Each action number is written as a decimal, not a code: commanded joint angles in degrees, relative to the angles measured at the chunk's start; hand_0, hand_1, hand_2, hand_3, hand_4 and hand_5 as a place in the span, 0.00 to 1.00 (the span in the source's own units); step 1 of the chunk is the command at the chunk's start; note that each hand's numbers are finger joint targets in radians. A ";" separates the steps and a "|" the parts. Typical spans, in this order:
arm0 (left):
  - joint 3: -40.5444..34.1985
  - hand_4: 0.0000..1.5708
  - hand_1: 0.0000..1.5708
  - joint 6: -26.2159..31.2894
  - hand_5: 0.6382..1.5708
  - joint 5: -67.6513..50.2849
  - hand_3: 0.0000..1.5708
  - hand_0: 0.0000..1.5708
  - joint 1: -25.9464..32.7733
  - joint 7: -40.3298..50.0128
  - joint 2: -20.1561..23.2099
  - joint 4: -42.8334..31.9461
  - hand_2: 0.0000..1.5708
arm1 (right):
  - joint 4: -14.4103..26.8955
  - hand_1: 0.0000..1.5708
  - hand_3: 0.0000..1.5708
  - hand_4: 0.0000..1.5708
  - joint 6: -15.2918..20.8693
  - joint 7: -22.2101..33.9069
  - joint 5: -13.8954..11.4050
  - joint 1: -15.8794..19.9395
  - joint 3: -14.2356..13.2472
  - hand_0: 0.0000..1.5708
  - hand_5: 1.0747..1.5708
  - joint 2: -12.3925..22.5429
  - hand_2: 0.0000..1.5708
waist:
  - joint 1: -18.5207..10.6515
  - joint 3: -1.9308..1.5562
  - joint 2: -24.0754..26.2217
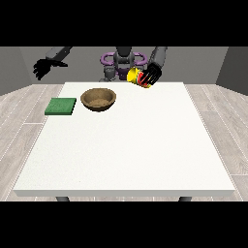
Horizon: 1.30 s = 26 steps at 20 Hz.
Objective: Pick the cup and pour the ball into the bowl, then pick the bowl and place it on the pad
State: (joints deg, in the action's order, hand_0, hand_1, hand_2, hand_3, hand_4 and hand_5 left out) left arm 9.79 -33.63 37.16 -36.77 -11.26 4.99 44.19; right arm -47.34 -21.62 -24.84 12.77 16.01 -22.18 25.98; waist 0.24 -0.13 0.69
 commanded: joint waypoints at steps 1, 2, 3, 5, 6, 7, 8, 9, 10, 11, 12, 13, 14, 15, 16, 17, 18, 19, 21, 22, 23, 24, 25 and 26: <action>3.91 0.73 0.87 -0.51 0.99 7.10 1.00 0.87 -0.81 8.33 -2.81 2.04 1.00 | 3.39 0.00 0.00 0.00 0.16 -1.45 -0.78 -0.18 -0.57 0.00 0.98 1.35 0.00 | -1.89 0.09 1.05; 3.32 0.73 0.87 1.19 0.99 7.50 1.00 0.87 -2.39 10.57 -2.73 2.37 1.00 | 2.60 0.00 0.00 0.00 1.45 -2.03 -1.14 0.54 0.01 0.00 0.97 0.13 0.03 | -1.34 0.10 1.01; 3.78 0.73 0.87 3.95 0.99 7.62 1.00 0.87 -0.20 8.91 0.12 2.68 1.00 | 2.89 0.00 0.00 0.00 -0.36 -1.55 -0.89 -2.32 0.28 0.00 0.97 -0.02 0.12 | -1.38 0.10 3.27; 7.02 0.68 0.87 3.14 1.00 12.43 1.00 0.87 -2.07 12.86 -2.88 3.50 1.00 | 6.67 0.00 0.00 0.00 -1.30 -0.53 0.82 0.73 -2.40 0.00 0.97 3.58 0.00 | -3.52 0.08 1.66; 6.87 0.67 0.86 0.37 1.00 14.59 1.00 0.86 -1.99 13.61 -2.20 2.04 1.00 | 5.22 0.00 0.00 0.00 -2.02 -6.24 -0.25 -2.21 -1.10 0.00 0.97 0.63 0.00 | -1.24 0.07 0.90; 8.54 0.65 0.84 0.23 1.00 16.87 1.00 0.84 -2.50 14.64 -3.63 2.70 1.00 | 6.50 0.00 0.00 0.00 -0.31 -7.71 -1.01 -0.86 -1.32 0.00 0.96 0.70 0.00 | -3.01 0.06 -0.62; 9.90 0.64 0.81 3.09 1.00 18.22 1.00 0.81 -3.31 16.28 -3.89 4.14 1.00 | 9.00 0.00 0.00 0.00 -1.21 -7.08 -0.42 -1.18 -2.26 0.00 0.96 1.88 0.00 | -4.57 0.05 0.55; 9.25 0.62 0.77 3.13 1.00 18.95 1.00 0.77 -3.16 17.44 -3.89 3.22 1.00 | 6.30 0.00 0.00 0.00 0.37 -6.60 -1.27 -1.40 -0.18 0.00 0.96 -1.27 0.00 | -2.00 0.09 2.01; 9.18 0.61 0.69 3.83 1.00 19.91 1.00 0.69 -2.49 17.79 -2.94 3.30 1.00 | 6.59 0.00 0.00 0.00 -0.95 -4.51 -0.72 -1.62 -0.62 0.00 0.96 0.72 0.04 | -1.40 0.10 2.50; 14.44 0.60 0.65 3.10 1.00 22.25 1.00 0.65 -3.70 22.51 -4.89 4.49 1.00 | 8.92 0.00 0.00 0.00 -1.16 -5.76 -1.01 0.14 -1.07 0.00 0.96 1.59 0.03 | -2.32 0.06 1.32; 15.26 0.58 0.60 6.94 1.00 22.36 1.00 0.60 -4.71 23.57 -4.91 5.82 1.00 | 9.81 0.00 0.00 0.00 0.39 -3.47 -0.59 0.69 -1.59 0.00 0.95 1.51 0.00 | -3.37 0.06 3.69; 17.07 0.56 0.52 2.87 1.00 24.35 0.99 0.52 -3.55 25.46 -4.92 5.62 1.00 | 9.24 0.00 0.00 0.00 -0.52 -4.29 -0.70 2.81 -1.45 0.00 0.95 2.81 0.00 | -2.06 0.08 0.39; 18.65 0.57 0.43 5.99 1.00 24.87 0.98 0.43 -6.58 28.35 -4.94 7.08 1.00 | 10.55 0.00 0.00 0.00 -0.40 -5.88 -1.07 3.64 -1.76 0.00 0.96 3.45 0.00 | -2.61 0.05 -0.36; 16.45 0.56 0.37 6.66 1.00 25.39 0.98 0.37 -5.73 26.94 -4.95 5.98 1.00 | 8.33 0.00 0.00 0.00 0.20 -4.13 -1.24 3.10 -0.18 0.00 0.95 1.14 0.00 | -0.55 0.11 0.80; 17.81 0.58 0.36 5.78 1.00 28.10 1.00 0.36 -7.02 29.60 -4.96 5.25 1.00 | 9.06 0.00 0.00 0.00 -0.85 -1.96 -0.65 4.57 -0.79 0.00 0.93 3.24 0.00 | -0.34 0.10 0.45; 22.64 0.59 0.34 6.01 1.00 27.82 1.00 0.34 -6.01 32.35 -4.96 8.73 1.00 | 10.98 0.00 0.02 0.00 1.48 -4.70 -2.43 5.60 -0.19 0.00 0.92 2.22 0.00 | -1.94 0.07 -1.77; 23.16 0.59 0.35 8.09 0.99 28.98 1.00 0.35 -6.55 32.82 -4.97 8.50 1.00 | 10.64 0.00 0.11 0.00 2.05 -2.69 -1.94 7.42 -0.41 0.00 0.93 2.67 0.00 | -2.56 0.08 -0.65; 23.05 0.57 0.35 8.35 1.00 30.98 1.00 0.35 -7.19 31.98 -4.97 8.08 1.00 | 10.71 0.00 0.10 0.00 3.37 0.07 -1.89 7.74 -0.64 0.00 0.92 3.37 0.00 | -3.01 0.10 0.98; 24.64 0.56 0.35 6.34 1.00 35.68 1.00 0.35 -9.29 35.32 -4.98 4.93 1.00 | 9.05 0.00 0.14 0.00 4.13 -2.07 -2.83 9.62 1.36 0.00 0.92 -0.19 0.00 | -0.16 0.10 -3.12; 22.70 0.57 0.29 10.26 1.00 33.95 1.00 0.29 -10.37 31.51 -4.98 7.18 1.00 | 10.14 0.00 0.17 0.00 3.90 -1.04 -1.46 10.67 -0.50 0.00 0.92 2.18 0.00 | -2.69 0.10 -2.25; 25.66 0.57 0.28 7.89 1.00 37.22 1.00 0.28 -8.71 36.23 -4.98 5.89 1.00 | 9.44 0.00 0.21 0.00 2.06 -2.28 -2.04 10.09 0.50 0.00 0.91 2.26 0.00 | 0.37 0.10 -3.07; 29.32 0.57 0.24 10.49 1.00 36.66 1.00 0.24 -7.47 38.17 -4.98 8.14 1.00 | 9.59 0.00 0.17 0.00 6.71 -0.05 -3.62 11.98 2.11 0.00 0.91 -0.94 0.00 | -0.87 0.11 -0.97; 25.90 0.57 0.19 10.05 1.00 37.14 1.00 0.19 -7.07 34.88 -4.98 6.74 1.00 | 8.15 0.00 0.14 0.00 6.31 1.26 -3.31 10.85 2.62 0.00 0.92 -1.36 0.00 | 0.02 0.13 -0.10; 27.73 0.55 0.18 12.00 1.00 38.51 1.00 0.18 -8.99 37.50 -4.98 7.89 1.00 | 10.40 0.00 0.19 0.00 0.84 -0.40 -1.51 11.61 0.55 0.00 0.91 2.98 0.00 | 0.21 0.10 -3.14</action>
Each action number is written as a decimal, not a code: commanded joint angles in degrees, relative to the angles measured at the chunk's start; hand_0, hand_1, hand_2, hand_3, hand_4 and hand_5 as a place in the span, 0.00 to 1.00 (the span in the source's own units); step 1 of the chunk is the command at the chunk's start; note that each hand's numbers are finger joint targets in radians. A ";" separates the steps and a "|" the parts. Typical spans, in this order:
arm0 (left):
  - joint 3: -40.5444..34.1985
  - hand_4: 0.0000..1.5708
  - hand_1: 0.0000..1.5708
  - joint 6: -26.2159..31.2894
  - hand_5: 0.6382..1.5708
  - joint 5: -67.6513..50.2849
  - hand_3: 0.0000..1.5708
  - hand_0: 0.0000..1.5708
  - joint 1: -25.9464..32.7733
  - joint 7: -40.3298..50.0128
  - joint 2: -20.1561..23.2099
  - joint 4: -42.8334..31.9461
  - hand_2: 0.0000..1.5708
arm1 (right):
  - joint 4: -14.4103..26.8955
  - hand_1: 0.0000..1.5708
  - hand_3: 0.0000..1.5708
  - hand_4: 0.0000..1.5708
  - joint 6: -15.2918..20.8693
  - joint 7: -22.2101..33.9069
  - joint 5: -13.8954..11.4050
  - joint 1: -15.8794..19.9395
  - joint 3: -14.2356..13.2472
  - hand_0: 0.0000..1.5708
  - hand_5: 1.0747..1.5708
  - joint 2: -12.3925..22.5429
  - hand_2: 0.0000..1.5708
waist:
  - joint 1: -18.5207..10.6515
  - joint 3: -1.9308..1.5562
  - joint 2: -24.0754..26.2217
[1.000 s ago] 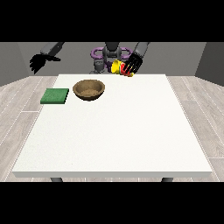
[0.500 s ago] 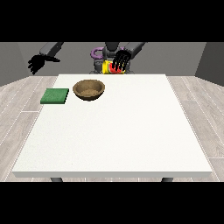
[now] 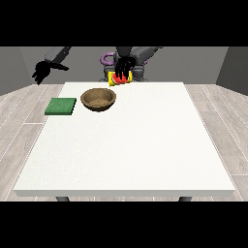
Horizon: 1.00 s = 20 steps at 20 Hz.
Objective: Pick the cup and pour the ball into the bowl, then pick the bowl and place it on the pad
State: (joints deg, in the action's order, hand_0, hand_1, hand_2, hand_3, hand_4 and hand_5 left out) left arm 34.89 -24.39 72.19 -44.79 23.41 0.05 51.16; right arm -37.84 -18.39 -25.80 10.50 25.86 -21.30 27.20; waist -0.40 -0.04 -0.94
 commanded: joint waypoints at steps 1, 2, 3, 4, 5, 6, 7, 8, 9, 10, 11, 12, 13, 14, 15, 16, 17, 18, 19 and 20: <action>7.02 0.53 0.24 3.18 1.00 3.97 1.00 0.24 -0.67 5.82 -0.05 2.61 1.00 | 0.78 0.00 0.17 0.00 1.13 -0.95 0.08 3.97 0.54 0.00 0.91 -2.25 0.00 | 1.27 -0.02 -3.00; 6.51 0.57 0.18 3.61 0.99 4.42 1.00 0.18 1.01 4.09 -0.05 1.44 1.00 | -0.08 0.00 0.17 0.00 1.11 2.28 -0.14 4.21 1.17 0.00 0.91 -1.31 0.00 | 1.57 0.02 -1.27; 6.87 0.56 0.00 5.48 0.98 6.15 1.00 0.00 -1.87 4.97 -0.05 1.68 1.00 | 0.90 0.00 0.14 0.00 -0.34 -1.69 0.20 3.59 0.15 0.00 0.91 -0.31 0.00 | 1.67 -0.02 -3.83; 8.75 0.58 0.00 7.15 0.97 5.31 1.00 0.00 1.39 2.95 -0.05 2.80 1.00 | 0.87 0.00 0.16 0.00 1.17 0.55 -0.26 2.58 1.12 0.00 0.91 -2.18 0.00 | 1.11 0.01 -0.25; 12.44 0.61 0.20 6.94 0.96 7.46 1.00 0.20 2.57 4.98 -0.05 2.84 1.00 | 1.08 0.00 0.16 0.00 1.12 0.52 0.12 3.98 0.77 0.00 0.91 -2.06 0.00 | 1.51 0.00 -1.12; 8.43 0.69 0.03 10.38 0.92 6.97 1.00 0.03 -1.37 2.08 -0.05 1.46 1.00 | 1.69 0.00 0.18 0.00 -3.02 -1.23 0.74 1.79 0.12 0.00 0.90 0.57 0.00 | 2.03 -0.02 -2.46; 10.36 0.74 0.00 11.53 0.87 7.89 1.00 0.00 -2.27 3.38 -0.05 2.19 1.00 | 1.61 0.00 0.14 0.00 -0.45 -0.62 0.65 4.61 0.43 0.00 0.90 -1.45 0.00 | 1.79 -0.01 -3.65; 9.72 0.76 0.00 11.89 0.85 8.32 1.00 0.00 -2.30 0.52 -0.05 1.56 1.00 | 1.56 0.00 0.12 0.00 0.35 -0.47 0.31 4.04 0.48 0.00 0.90 -1.21 0.00 | 1.17 0.00 -3.40; 10.07 0.79 0.00 15.21 0.82 8.07 1.00 0.00 -4.74 0.95 -0.05 2.86 1.00 | 1.88 0.00 0.12 0.00 -0.65 -0.30 0.15 5.17 0.79 0.00 0.90 -0.62 0.00 | 1.49 -0.01 -3.51; 9.93 0.79 0.00 12.97 0.81 10.15 1.00 0.00 -2.56 -0.55 0.36 -0.32 1.00 | 1.14 0.00 0.10 0.00 -2.12 1.33 1.39 4.62 0.09 0.00 0.89 0.49 0.00 | 2.33 0.01 -2.43; 10.72 0.79 0.00 15.01 0.80 12.01 1.00 0.00 -4.35 0.24 0.33 -0.71 1.00 | 1.42 0.00 0.10 0.00 -2.01 -0.21 0.03 2.96 1.24 0.00 0.90 -0.34 0.00 | 2.76 0.00 -2.07; 11.36 0.78 0.39 18.50 0.80 11.86 1.00 0.39 -5.83 -1.97 0.69 3.04 1.00 | 4.32 0.00 0.05 0.00 -2.22 -1.39 1.01 1.75 -0.86 0.00 0.89 1.28 0.00 | -0.92 -0.05 -1.47; 11.88 0.76 0.45 21.72 0.83 12.19 1.00 0.45 -8.04 0.92 -0.04 2.52 1.00 | 3.36 0.00 0.12 0.00 -2.11 -0.36 0.50 2.97 0.47 0.00 0.90 -0.15 0.00 | 2.26 -0.04 -0.19; 11.07 0.76 0.49 23.25 0.83 12.78 1.00 0.49 -10.57 -1.77 -0.04 2.10 1.00 | 3.65 0.00 0.15 0.00 -2.04 -0.53 -0.09 2.79 0.91 0.00 0.90 -0.10 0.00 | 1.21 -0.04 -0.61; 12.87 0.77 0.62 23.87 0.84 15.76 1.00 0.62 -10.79 0.17 -0.04 -0.47 1.00 | 2.88 0.00 0.07 0.00 -2.06 -0.66 0.20 2.97 1.19 0.00 0.89 -1.41 0.00 | 3.04 -0.04 0.15; 11.60 0.77 0.96 24.09 0.86 16.55 1.00 0.96 -13.92 -1.36 0.97 -0.23 1.00 | 2.99 0.00 0.11 0.00 -1.48 -3.26 -0.46 2.26 1.55 0.00 0.89 -2.43 0.00 | 2.26 -0.05 -1.68; 12.21 0.76 0.99 24.03 0.87 16.35 1.00 0.99 -11.11 -3.70 1.10 1.43 1.00 | 3.91 0.00 0.13 0.00 0.37 -0.22 0.00 3.03 0.35 0.00 0.89 -0.36 0.00 | 0.06 0.00 -0.29; 12.87 0.76 0.98 25.28 0.88 18.28 1.00 0.98 -11.70 -2.47 -0.03 2.87 1.00 | 5.02 0.00 0.12 0.00 -1.15 -2.64 0.59 2.65 -0.85 0.00 0.89 1.43 0.00 | -1.39 -0.02 -1.55; 11.48 0.76 0.99 27.61 0.89 17.57 1.00 0.99 -12.56 -3.17 -0.03 3.19 1.00 | 5.12 0.00 0.13 0.00 -1.80 -2.99 1.11 1.80 -0.85 0.00 0.89 0.45 0.00 | 0.01 -0.02 -0.70; 11.91 0.76 0.99 25.85 0.89 17.57 1.00 0.99 -8.06 -4.49 -0.03 4.15 1.00 | 3.96 0.00 0.11 0.00 0.05 -1.19 0.03 1.03 1.05 0.00 0.89 -2.27 0.00 | -0.58 0.02 2.30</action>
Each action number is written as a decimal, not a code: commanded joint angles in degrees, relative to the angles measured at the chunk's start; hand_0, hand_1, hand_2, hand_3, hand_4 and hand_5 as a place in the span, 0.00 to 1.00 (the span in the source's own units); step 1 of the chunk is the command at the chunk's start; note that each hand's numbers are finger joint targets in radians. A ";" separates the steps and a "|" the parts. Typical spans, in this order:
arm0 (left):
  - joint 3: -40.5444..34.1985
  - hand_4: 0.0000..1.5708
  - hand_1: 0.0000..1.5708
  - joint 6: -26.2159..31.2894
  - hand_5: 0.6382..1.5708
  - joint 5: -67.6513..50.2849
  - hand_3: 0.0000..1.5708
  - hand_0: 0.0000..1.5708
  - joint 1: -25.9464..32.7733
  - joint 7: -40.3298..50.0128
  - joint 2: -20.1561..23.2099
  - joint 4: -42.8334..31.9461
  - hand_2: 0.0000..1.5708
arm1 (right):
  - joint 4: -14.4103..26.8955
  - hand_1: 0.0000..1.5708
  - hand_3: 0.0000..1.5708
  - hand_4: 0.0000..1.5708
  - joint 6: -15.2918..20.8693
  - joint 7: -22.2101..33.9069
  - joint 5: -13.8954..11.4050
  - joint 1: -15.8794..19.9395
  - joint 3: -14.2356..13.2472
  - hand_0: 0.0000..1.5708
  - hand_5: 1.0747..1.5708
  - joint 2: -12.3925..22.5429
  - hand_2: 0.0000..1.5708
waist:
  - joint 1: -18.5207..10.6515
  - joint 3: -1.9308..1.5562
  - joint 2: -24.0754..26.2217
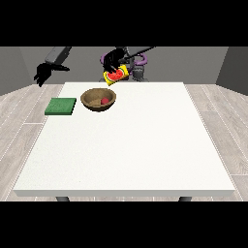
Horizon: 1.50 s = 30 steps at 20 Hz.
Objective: Pick the cup and pour the ball into the bowl, then pick the bowl and place it on the pad
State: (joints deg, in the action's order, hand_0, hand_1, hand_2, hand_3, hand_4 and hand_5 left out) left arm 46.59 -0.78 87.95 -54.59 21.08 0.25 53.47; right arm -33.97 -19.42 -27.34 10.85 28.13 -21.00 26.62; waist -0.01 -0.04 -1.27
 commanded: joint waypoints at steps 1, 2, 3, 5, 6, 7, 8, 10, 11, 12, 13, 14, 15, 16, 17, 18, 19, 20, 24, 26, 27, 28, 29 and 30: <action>-2.37 0.77 0.98 4.98 0.88 2.51 1.00 0.98 -4.86 -1.25 -0.24 1.31 1.00 | 0.79 0.00 0.13 0.00 1.11 -1.09 -0.11 1.76 -0.25 0.00 0.89 0.32 0.00 | -0.47 0.00 -2.53; -3.01 0.77 0.98 2.62 0.88 3.18 1.00 0.98 -0.46 -3.10 0.31 0.82 1.00 | 0.39 0.00 0.09 0.00 -1.17 1.43 0.97 0.42 -0.56 0.00 0.90 1.77 0.00 | -0.22 0.02 -0.35; -2.62 0.77 0.96 4.83 0.88 2.87 1.00 0.96 -1.04 -1.99 -0.24 2.70 1.00 | 0.50 0.00 0.18 0.00 -2.07 0.58 0.59 0.12 -0.14 0.00 0.89 1.97 0.00 | 0.88 0.01 -0.23; -2.26 0.77 0.96 4.23 0.88 5.07 1.00 0.96 -0.24 -1.48 -0.23 3.60 1.00 | 1.41 0.00 0.00 0.13 -3.14 2.18 1.49 1.04 -0.53 0.00 0.95 2.34 0.00 | 0.08 0.01 -1.14; -1.90 0.76 0.97 5.33 0.88 3.91 1.00 0.97 0.78 -0.86 -0.23 4.57 1.00 | 2.54 0.00 0.00 0.27 -2.51 4.62 1.22 0.25 0.54 0.00 0.97 -0.36 0.00 | -0.43 0.02 0.52; -6.28 0.76 0.97 0.63 0.88 1.08 1.00 0.97 1.42 -4.85 1.88 4.08 1.00 | 1.35 0.00 0.00 0.29 -1.83 5.15 1.66 0.59 0.54 0.00 0.97 -1.29 0.00 | -1.16 0.05 0.36; -9.05 0.76 0.86 -0.45 0.88 -2.93 1.00 0.86 3.22 -2.61 -0.16 6.37 1.00 | 1.85 0.00 0.00 0.29 -2.78 3.54 1.25 -0.75 0.58 0.00 0.97 -0.86 0.00 | -2.85 0.08 -0.45; -15.39 0.81 0.00 -5.41 0.87 -8.25 1.00 0.00 4.00 -2.29 0.76 10.60 1.00 | 2.29 0.00 0.00 0.31 -1.72 2.89 1.66 -1.78 -0.26 0.00 0.98 -1.04 0.00 | -5.39 0.16 -0.74; -16.77 0.64 0.09 -9.61 0.97 -10.08 1.00 0.09 7.62 -3.18 3.03 12.15 1.00 | 2.38 0.00 0.00 0.31 -1.56 5.03 3.04 -0.66 -1.91 0.00 0.98 1.26 0.00 | -7.72 0.28 -0.24; -19.81 0.63 0.23 -10.82 0.98 -12.21 1.00 0.23 8.51 -3.73 5.23 13.13 1.00 | 2.77 0.00 0.00 0.31 -1.82 5.00 2.78 -2.73 -1.64 0.00 0.98 1.00 0.00 | -8.27 0.29 0.82; -22.89 0.64 0.26 -13.19 0.99 -13.97 1.00 0.26 8.00 -4.15 6.26 13.22 1.00 | 1.90 0.00 0.00 0.31 -1.00 4.62 2.97 -1.39 -1.63 0.00 0.98 0.08 0.00 | -8.49 0.29 -0.94; -25.30 0.64 0.26 -13.53 1.00 -17.63 1.00 0.26 9.46 -5.06 5.71 14.10 1.00 | 1.84 0.00 0.00 0.31 -2.15 6.95 3.32 -0.90 -2.00 0.00 0.98 2.70 0.00 | -8.19 0.33 -0.02; -27.07 0.64 0.18 -14.64 1.00 -20.34 1.00 0.18 11.08 -6.83 6.75 15.29 1.00 | 2.27 0.00 0.00 0.31 -0.48 4.74 3.53 -2.28 -2.57 0.00 0.98 0.89 0.00 | -9.95 0.27 -1.58; -28.46 0.55 0.24 -16.40 1.00 -23.02 1.00 0.24 13.52 -8.21 6.57 14.69 1.00 | 0.95 0.00 0.00 0.31 0.52 4.58 3.29 -1.00 -2.30 0.00 0.98 0.68 0.00 | -10.04 0.33 -3.18; -29.70 0.56 0.31 -13.72 0.99 -26.87 0.99 0.31 12.37 -9.97 5.10 15.94 1.00 | 1.27 0.00 0.00 0.30 1.90 3.76 3.51 -0.52 -2.80 0.00 0.97 0.01 0.00 | -10.76 0.20 -4.01; -32.03 0.59 0.55 -14.99 0.98 -29.75 0.99 0.55 13.06 -11.81 5.73 15.39 1.00 | 0.58 0.00 0.00 0.26 0.76 3.58 3.78 -0.21 -2.70 0.00 0.97 0.17 0.00 | -9.58 0.23 -6.46; -32.73 0.62 0.81 -15.04 0.98 -33.53 1.00 0.81 14.39 -13.02 3.41 17.07 1.00 | 0.53 0.00 0.00 0.19 2.42 2.51 3.60 -0.52 -2.68 0.00 0.98 -1.39 0.00 | -10.72 0.25 -6.32; -35.66 0.63 0.82 -15.37 0.99 -37.55 0.97 0.82 14.34 -14.14 2.85 16.91 1.00 | -0.15 0.00 0.00 0.15 1.38 2.75 3.69 -0.25 -2.47 0.00 0.98 -0.90 0.00 | -9.39 0.34 -7.96; -42.26 0.52 0.69 -14.38 0.98 -49.61 0.58 0.69 15.70 -21.72 2.97 17.85 0.69 | -1.32 0.00 0.00 0.19 -0.01 1.33 4.41 -0.19 -2.26 0.00 1.00 -2.49 0.00 | -9.04 0.25 -13.01; -45.01 0.55 0.50 -15.12 0.96 -55.62 0.06 0.50 15.78 -25.52 0.30 17.31 0.45 | -2.62 0.00 0.00 0.24 1.47 2.52 4.86 1.52 -1.98 0.00 1.00 -4.27 0.00 | -7.92 0.37 -15.08; -46.50 0.53 0.33 -14.02 0.97 -58.98 0.00 0.33 14.46 -26.90 -0.12 17.16 0.00 | -3.46 0.00 0.00 0.25 2.30 3.91 4.74 3.47 -1.66 0.00 1.00 -4.04 0.00 | -7.90 0.37 -15.57; -46.65 0.53 0.18 -15.59 0.99 -59.43 0.00 0.18 14.47 -26.77 -0.15 15.06 0.00 | -4.47 0.00 0.00 0.25 1.36 5.20 4.56 4.72 -0.32 0.00 1.00 -5.15 0.00 | -5.12 0.25 -16.02; -47.15 0.51 0.00 -15.64 0.98 -63.18 0.00 0.00 18.11 -31.04 -0.17 16.44 0.00 | -4.33 0.00 0.00 0.26 1.66 3.58 4.60 2.77 -0.58 0.00 1.00 -5.94 0.00 | -6.54 0.27 -16.45; -48.32 0.25 0.00 -14.03 0.98 -66.05 0.00 0.00 17.47 -30.37 -0.19 14.71 0.00 | -4.98 0.00 0.00 0.27 0.65 6.34 4.81 4.05 -0.07 0.00 0.99 -4.97 0.00 | -4.67 0.25 -15.97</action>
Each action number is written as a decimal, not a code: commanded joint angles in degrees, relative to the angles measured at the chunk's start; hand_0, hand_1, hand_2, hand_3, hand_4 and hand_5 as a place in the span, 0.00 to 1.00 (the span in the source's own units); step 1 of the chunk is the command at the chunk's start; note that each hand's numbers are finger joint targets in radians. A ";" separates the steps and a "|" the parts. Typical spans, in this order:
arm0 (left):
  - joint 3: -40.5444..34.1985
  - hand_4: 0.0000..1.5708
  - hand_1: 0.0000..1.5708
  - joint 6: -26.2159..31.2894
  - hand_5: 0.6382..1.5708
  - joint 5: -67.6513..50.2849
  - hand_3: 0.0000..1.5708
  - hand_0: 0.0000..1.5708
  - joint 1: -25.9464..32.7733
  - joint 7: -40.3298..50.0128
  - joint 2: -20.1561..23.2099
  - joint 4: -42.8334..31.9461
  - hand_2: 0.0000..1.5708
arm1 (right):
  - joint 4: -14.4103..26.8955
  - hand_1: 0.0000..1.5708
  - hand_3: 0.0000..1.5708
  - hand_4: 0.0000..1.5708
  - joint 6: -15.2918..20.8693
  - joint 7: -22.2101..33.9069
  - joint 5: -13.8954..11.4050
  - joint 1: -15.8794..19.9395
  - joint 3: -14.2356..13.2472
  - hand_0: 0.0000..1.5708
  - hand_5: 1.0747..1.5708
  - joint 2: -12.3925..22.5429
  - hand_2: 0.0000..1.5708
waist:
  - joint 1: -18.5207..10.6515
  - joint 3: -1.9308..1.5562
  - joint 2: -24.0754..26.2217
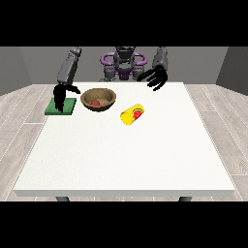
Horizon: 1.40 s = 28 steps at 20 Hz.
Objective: Pick the cup and pour the ball into the bowl, then pick the bowl and place it on the pad
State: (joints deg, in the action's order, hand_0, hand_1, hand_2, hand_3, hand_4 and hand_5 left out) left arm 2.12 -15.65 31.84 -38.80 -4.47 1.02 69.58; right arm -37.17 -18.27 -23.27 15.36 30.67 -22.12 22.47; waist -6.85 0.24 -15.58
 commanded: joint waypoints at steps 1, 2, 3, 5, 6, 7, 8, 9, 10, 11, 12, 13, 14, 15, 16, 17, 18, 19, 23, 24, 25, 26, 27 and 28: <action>-6.24 0.00 0.00 2.89 0.97 -11.04 0.00 0.00 1.94 -7.66 -0.56 -2.85 0.00 | -2.78 0.00 0.00 0.24 -0.98 1.50 -0.52 -0.13 2.35 0.00 0.99 -2.03 0.00 | 2.78 -0.07 -1.49; -5.10 0.00 0.00 1.06 0.96 -12.32 0.00 0.00 3.84 -8.72 -0.97 -4.17 0.00 | -3.52 0.00 0.00 0.21 0.55 2.29 -1.40 0.02 3.71 0.00 0.98 -3.89 0.00 | 4.27 -0.11 -0.38; -6.45 0.00 0.00 3.94 0.94 -12.85 0.00 0.00 4.67 -10.89 -0.56 -5.29 0.00 | -3.54 0.00 0.00 0.19 1.81 2.95 -1.29 -0.24 3.43 0.00 0.96 -3.84 0.00 | 3.79 -0.15 0.35; -6.06 0.00 0.00 4.35 0.95 -13.37 0.00 0.00 9.00 -12.52 -0.78 -7.87 0.00 | -4.31 0.00 0.00 0.12 3.45 5.31 -2.61 -2.28 5.48 0.00 0.95 -5.72 0.00 | 5.07 -0.18 4.96; -5.72 0.00 0.00 4.24 0.94 -13.20 0.00 0.00 5.54 -8.62 -0.99 -6.85 0.00 | -2.33 0.00 0.00 0.07 2.50 4.86 -2.20 -0.45 5.03 0.00 0.94 -4.89 0.00 | 5.01 -0.24 4.47; -10.11 0.00 0.00 4.37 0.95 -15.04 0.00 0.00 5.31 -13.06 2.21 -11.66 0.00 | -6.79 0.00 0.00 0.01 3.86 4.46 -3.83 -2.41 8.14 0.00 0.94 -8.87 0.00 | 8.42 -0.20 4.66; -9.97 0.00 0.00 4.36 0.95 -15.00 0.00 0.00 6.39 -12.68 2.10 -12.44 0.00 | -6.82 0.00 0.00 0.00 3.72 8.64 -3.37 -2.59 8.18 0.00 0.95 -7.67 0.00 | 8.81 -0.21 7.48; -6.06 0.00 0.00 3.67 0.95 -12.40 0.00 0.00 1.99 -7.19 -0.18 -7.08 0.00 | -1.62 0.00 0.00 0.00 4.89 1.54 -3.89 -1.20 6.64 0.00 0.94 -8.39 0.00 | 5.23 -0.27 4.14; -4.49 0.00 0.00 2.69 0.96 -14.98 0.00 0.00 6.65 -11.69 -0.95 -7.95 0.00 | -1.39 0.00 0.00 0.00 3.93 4.35 -3.01 0.34 5.72 0.00 0.95 -5.62 0.00 | 5.17 -0.25 4.38; -8.13 0.00 0.00 6.51 0.96 -16.07 0.00 0.00 6.01 -11.70 1.89 -9.89 0.00 | -2.64 0.00 0.00 0.02 2.91 5.14 -2.68 -2.11 6.56 0.00 0.94 -6.70 0.00 | 6.49 -0.24 6.23; -7.74 0.00 0.00 6.47 0.96 -16.01 0.00 0.00 6.15 -9.89 1.40 -8.81 0.00 | -2.50 0.00 0.00 0.05 3.83 1.99 -4.71 -5.61 8.70 0.00 0.94 -10.05 0.00 | 6.54 -0.25 7.91; -4.28 0.00 0.00 5.24 0.96 -13.78 0.00 0.00 4.97 -7.74 -0.82 -4.34 0.00 | 2.82 0.00 0.00 0.06 1.74 -2.89 -3.08 -3.92 5.01 0.00 0.94 -6.55 0.00 | 3.19 -0.29 4.02; -4.72 0.00 0.00 6.18 0.97 -13.97 0.00 0.00 4.49 -7.77 0.53 -4.57 0.00 | 3.11 0.00 0.00 0.12 3.49 -1.58 -2.43 -1.40 4.60 0.00 0.96 -7.40 0.00 | 2.49 -0.28 3.87; -5.02 0.00 0.00 6.26 0.97 -14.29 0.00 0.00 5.40 -7.21 0.55 -5.83 0.00 | 3.09 0.00 0.00 0.13 2.38 1.78 -2.76 -1.89 5.74 0.00 0.95 -6.67 0.00 | 4.14 -0.27 6.05; -4.59 0.00 0.00 4.15 0.98 -13.64 0.00 0.00 4.69 -9.66 -0.90 -6.02 0.00 | 3.15 0.00 0.00 0.16 3.53 -1.53 -3.86 -1.30 6.60 0.00 0.96 -8.75 0.00 | 3.73 -0.27 3.05; -3.34 0.00 0.00 5.99 0.98 -13.67 0.00 0.00 4.79 -7.26 -0.71 -2.70 0.00 | 6.29 0.00 0.00 0.17 1.51 -3.00 -2.21 -1.89 4.11 0.00 0.96 -6.44 0.00 | 1.26 -0.30 2.14; -4.11 0.00 0.00 7.16 0.98 -14.32 0.00 0.00 4.41 -6.91 0.66 -2.52 0.00 | 6.28 0.00 0.00 0.16 2.96 -3.92 -2.22 -1.95 4.28 0.00 0.96 -8.17 0.00 | 1.36 -0.29 2.85; -1.89 0.00 0.00 8.11 0.98 -13.66 0.00 0.00 5.36 -7.06 -0.18 0.07 0.00 | 8.07 0.00 0.00 0.15 3.00 -3.65 -1.51 -0.53 2.29 0.00 0.95 -5.00 0.00 | -1.63 -0.31 1.44; -4.14 0.00 0.00 6.84 0.99 -14.13 0.00 0.00 0.26 -4.96 0.71 0.10 0.00 | 6.77 0.00 0.00 0.07 4.78 -8.29 -2.28 -1.72 3.58 0.00 0.91 -10.15 0.00 | -1.05 -0.33 -2.32; -1.87 0.00 0.00 8.54 0.99 -13.35 0.00 0.00 2.71 -5.28 0.66 1.30 0.00 | 7.61 0.00 0.00 0.10 3.81 -7.17 -1.77 -2.52 2.88 0.00 0.91 -8.57 0.00 | -2.80 -0.34 -0.85; -2.89 0.00 0.00 7.69 0.99 -13.46 0.00 0.00 1.58 -5.29 0.87 0.41 0.00 | 6.71 0.00 0.00 0.12 3.42 -4.99 -0.53 -1.05 2.32 0.00 0.91 -8.48 0.00 | -1.78 -0.30 -0.77; -1.92 0.00 0.00 6.62 0.99 -12.66 0.00 0.00 1.75 -5.55 -0.33 0.78 0.00 | 6.25 0.00 0.00 0.13 3.14 -6.29 -1.42 -2.23 3.36 0.00 0.91 -9.46 0.00 | -1.42 -0.31 -0.52; -0.37 0.00 0.00 7.74 0.99 -12.96 0.00 0.00 1.61 -3.49 -0.95 0.85 0.00 | 6.61 0.00 0.00 0.14 4.16 -3.91 -1.15 -0.80 3.03 0.00 0.92 -9.06 0.00 | -2.59 -0.31 0.02; -1.52 0.00 0.00 6.23 0.99 -12.84 0.00 0.00 0.62 -2.74 -0.97 -0.45 0.00 | 5.34 0.00 0.00 0.15 5.21 -1.80 -0.51 0.31 3.10 0.00 0.92 -10.29 0.00 | -1.48 -0.25 1.59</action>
State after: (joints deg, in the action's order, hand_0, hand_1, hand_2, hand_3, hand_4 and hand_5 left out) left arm 0.01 -8.60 18.61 -36.81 -9.33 0.79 69.52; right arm -34.21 -15.53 -30.20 13.95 27.14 -19.44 16.03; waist -6.87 2.04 -13.80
